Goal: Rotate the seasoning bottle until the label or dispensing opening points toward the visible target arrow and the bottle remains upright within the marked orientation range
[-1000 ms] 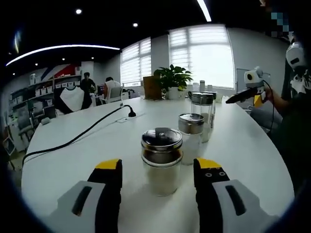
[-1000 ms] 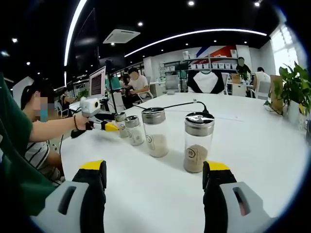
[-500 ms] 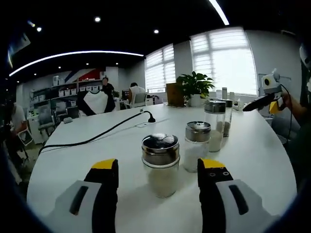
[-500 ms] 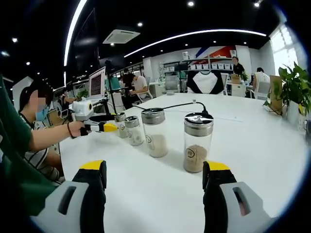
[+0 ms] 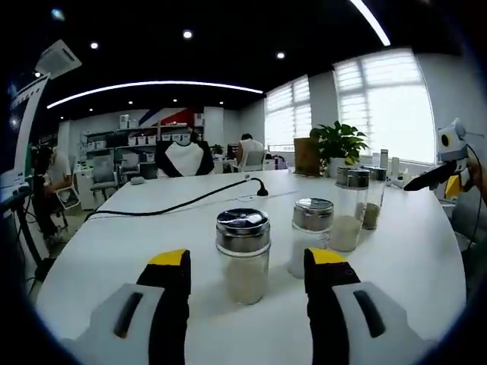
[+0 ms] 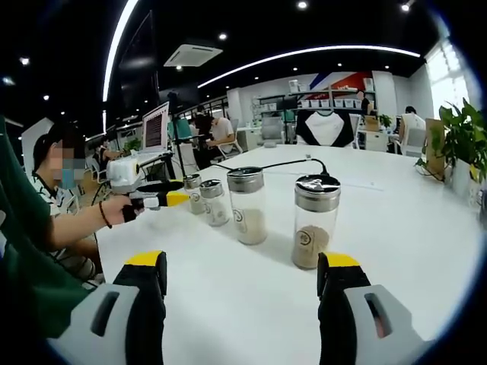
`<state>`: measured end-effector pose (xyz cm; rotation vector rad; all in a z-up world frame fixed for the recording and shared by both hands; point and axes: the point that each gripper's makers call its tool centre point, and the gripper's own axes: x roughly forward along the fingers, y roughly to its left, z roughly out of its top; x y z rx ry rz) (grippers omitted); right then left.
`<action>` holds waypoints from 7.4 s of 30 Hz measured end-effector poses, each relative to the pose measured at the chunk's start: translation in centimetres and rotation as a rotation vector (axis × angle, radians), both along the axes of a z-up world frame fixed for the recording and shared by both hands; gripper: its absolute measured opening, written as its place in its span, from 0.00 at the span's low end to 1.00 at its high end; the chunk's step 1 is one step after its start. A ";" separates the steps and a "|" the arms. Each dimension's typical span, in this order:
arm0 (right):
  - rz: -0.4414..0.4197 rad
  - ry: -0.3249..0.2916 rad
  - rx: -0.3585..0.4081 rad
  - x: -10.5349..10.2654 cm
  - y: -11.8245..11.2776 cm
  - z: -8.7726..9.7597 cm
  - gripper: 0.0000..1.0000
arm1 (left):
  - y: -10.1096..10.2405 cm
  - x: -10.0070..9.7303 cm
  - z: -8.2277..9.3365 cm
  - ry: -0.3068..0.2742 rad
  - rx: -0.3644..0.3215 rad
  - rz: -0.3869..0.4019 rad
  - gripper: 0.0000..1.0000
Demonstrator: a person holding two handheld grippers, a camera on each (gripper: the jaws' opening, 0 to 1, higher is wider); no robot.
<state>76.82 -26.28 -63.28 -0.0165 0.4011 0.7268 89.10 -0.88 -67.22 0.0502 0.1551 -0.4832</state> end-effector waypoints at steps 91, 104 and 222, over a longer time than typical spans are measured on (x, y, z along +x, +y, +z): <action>-0.036 0.012 0.002 0.2 -0.9 -0.1 0.82 | -1.7 2.0 0.0 0.014 0.002 0.101 0.34; -0.024 0.006 -0.008 0.1 -0.8 0.0 0.82 | -1.8 2.0 0.0 0.016 0.004 -0.026 0.34; -0.085 -0.040 -0.032 0.4 -2.6 1.0 0.82 | -1.2 -7.1 9.4 -0.106 0.013 -0.019 1.00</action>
